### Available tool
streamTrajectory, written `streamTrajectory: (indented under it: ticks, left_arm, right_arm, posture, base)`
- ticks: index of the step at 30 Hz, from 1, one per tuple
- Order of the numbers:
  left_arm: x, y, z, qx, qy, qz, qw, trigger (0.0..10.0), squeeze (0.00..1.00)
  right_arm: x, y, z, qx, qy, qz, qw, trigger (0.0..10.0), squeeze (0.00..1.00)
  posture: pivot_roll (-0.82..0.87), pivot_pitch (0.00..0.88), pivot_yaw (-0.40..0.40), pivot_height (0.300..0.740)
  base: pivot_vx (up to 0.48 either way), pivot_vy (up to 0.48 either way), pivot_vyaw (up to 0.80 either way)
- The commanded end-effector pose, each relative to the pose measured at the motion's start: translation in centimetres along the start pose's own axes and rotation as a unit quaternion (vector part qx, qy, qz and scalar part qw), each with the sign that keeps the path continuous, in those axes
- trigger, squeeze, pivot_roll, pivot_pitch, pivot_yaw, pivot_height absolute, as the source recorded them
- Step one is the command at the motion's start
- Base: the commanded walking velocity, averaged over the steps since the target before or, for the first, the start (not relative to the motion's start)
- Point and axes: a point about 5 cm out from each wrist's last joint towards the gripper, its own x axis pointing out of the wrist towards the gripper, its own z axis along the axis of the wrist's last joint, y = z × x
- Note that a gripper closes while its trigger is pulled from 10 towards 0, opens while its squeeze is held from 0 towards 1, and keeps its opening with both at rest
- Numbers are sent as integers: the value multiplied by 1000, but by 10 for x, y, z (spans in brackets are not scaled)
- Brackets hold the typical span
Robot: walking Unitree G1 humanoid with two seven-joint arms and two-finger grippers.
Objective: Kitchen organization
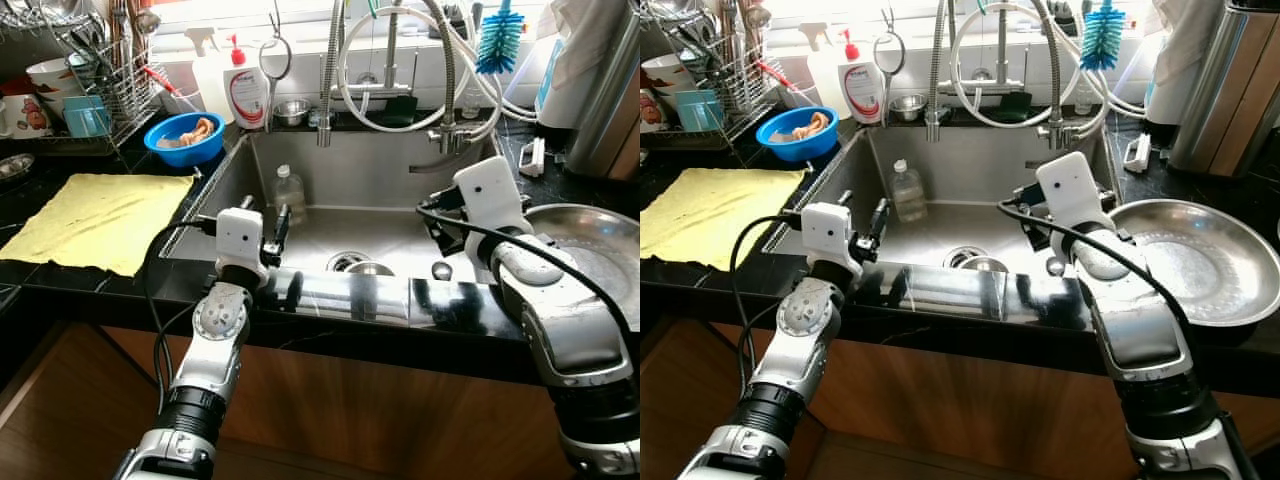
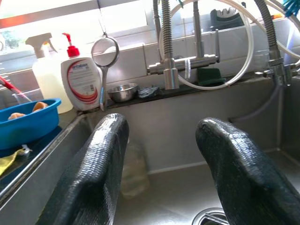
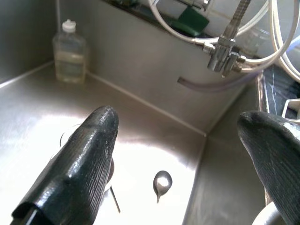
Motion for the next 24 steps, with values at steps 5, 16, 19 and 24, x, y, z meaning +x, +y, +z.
streamTrajectory:
  ticks: [5, 16, 19, 24]
  left_arm:
    - [-1, 4, -2, -3, 2, 3, 1000, 10000, 0]
    - [0, -1, -3, -9, 5, -7, 1000, 10000, 0]
    - [0, 0, -4, -8, 8, -6, 1000, 10000, 0]
    - [0, 1, -4, -7, 9, -4, 1000, 10000, 0]
  right_arm:
    - [-23, -10, 0, 1, 16, -3, 1000, 10000, 0]
    - [-29, -17, -15, 37, 70, -29, 996, 10000, 0]
    - [-27, -15, -17, 38, 75, -28, 996, 10000, 0]
    - [-25, -14, -19, 44, 83, -33, 995, 10000, 0]
  posture:
    - [-315, 0, 121, 740]
    - [-324, 0, 121, 740]
    - [-321, 0, 118, 740]
    - [-312, 0, 115, 740]
  base:
    - [0, 0, 0]
    - [0, 0, 0]
    - [0, 0, 0]
    - [0, 0, 0]
